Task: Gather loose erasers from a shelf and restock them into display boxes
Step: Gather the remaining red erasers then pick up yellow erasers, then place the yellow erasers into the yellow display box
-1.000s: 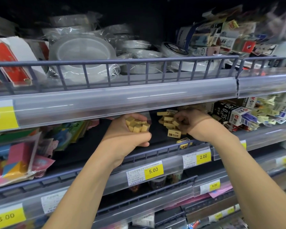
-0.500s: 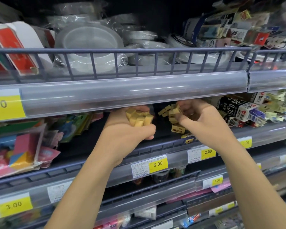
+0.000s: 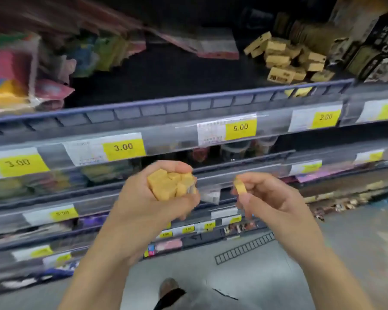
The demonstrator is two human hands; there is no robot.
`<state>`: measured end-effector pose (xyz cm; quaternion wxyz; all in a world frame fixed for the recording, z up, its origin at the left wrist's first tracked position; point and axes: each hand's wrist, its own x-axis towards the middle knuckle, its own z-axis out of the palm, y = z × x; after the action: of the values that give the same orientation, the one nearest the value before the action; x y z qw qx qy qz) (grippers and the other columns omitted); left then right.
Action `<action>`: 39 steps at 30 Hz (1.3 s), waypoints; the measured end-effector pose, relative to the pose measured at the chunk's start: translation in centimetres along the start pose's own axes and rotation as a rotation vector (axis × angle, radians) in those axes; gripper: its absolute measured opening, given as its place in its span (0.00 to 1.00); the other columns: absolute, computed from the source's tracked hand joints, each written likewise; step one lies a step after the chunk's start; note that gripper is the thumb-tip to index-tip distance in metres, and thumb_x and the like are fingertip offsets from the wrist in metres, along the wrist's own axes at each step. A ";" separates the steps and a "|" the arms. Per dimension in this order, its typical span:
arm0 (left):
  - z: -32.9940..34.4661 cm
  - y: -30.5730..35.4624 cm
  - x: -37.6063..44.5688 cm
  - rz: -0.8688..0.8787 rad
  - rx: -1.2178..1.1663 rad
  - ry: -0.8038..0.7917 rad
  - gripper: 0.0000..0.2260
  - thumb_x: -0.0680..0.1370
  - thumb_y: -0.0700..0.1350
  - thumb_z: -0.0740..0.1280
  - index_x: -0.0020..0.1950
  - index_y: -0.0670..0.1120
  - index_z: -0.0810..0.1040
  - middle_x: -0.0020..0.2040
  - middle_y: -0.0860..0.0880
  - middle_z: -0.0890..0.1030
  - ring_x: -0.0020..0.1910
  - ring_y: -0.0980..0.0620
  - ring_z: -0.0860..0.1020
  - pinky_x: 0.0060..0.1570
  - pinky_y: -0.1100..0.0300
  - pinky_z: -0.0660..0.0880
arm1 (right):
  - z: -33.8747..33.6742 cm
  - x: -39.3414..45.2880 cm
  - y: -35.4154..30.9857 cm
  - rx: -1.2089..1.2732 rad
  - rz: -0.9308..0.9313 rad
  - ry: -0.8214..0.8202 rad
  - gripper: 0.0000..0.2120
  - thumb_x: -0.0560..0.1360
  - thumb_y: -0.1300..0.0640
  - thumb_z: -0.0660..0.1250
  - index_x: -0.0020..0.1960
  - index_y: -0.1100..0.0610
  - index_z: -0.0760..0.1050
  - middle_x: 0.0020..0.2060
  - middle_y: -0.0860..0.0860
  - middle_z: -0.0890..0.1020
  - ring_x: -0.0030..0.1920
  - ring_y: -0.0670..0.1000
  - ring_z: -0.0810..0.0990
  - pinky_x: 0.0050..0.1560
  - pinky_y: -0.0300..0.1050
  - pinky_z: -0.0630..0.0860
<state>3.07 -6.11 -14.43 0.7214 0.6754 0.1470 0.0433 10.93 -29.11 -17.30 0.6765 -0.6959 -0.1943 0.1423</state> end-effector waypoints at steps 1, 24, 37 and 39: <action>-0.1 -2.3 -0.2 -0.086 -0.014 0.031 0.19 0.63 0.43 0.80 0.52 0.56 0.85 0.45 0.47 0.88 0.34 0.49 0.82 0.36 0.63 0.78 | 0.1 -0.8 2.2 0.006 0.078 0.006 0.10 0.74 0.53 0.75 0.55 0.50 0.82 0.44 0.54 0.84 0.40 0.51 0.79 0.39 0.41 0.77; 2.9 -22.9 -21.1 -0.774 -0.162 0.815 0.18 0.65 0.38 0.79 0.54 0.45 0.84 0.43 0.37 0.86 0.37 0.47 0.80 0.44 0.50 0.80 | 1.2 -8.4 20.8 -0.342 0.659 -0.580 0.05 0.77 0.57 0.72 0.51 0.48 0.82 0.46 0.48 0.85 0.41 0.46 0.80 0.44 0.41 0.75; -5.7 -26.5 -36.5 -0.664 -0.387 1.102 0.16 0.72 0.32 0.77 0.55 0.47 0.84 0.41 0.49 0.85 0.36 0.52 0.82 0.38 0.59 0.81 | 22.3 -11.9 17.1 -0.350 0.400 -0.963 0.07 0.76 0.55 0.74 0.53 0.48 0.82 0.46 0.45 0.85 0.44 0.45 0.81 0.45 0.39 0.75; -8.2 -26.9 -38.5 -0.645 -0.425 1.120 0.16 0.72 0.31 0.76 0.55 0.46 0.84 0.39 0.48 0.86 0.34 0.53 0.82 0.35 0.61 0.80 | 24.8 -13.3 17.2 -0.367 0.401 -0.980 0.06 0.76 0.55 0.74 0.52 0.47 0.83 0.46 0.45 0.86 0.45 0.46 0.82 0.44 0.40 0.75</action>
<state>-39.53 -10.52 -35.45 0.6304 0.3170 0.6806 0.1970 -10.95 -13.48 -36.44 0.3346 -0.6781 -0.3713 0.5389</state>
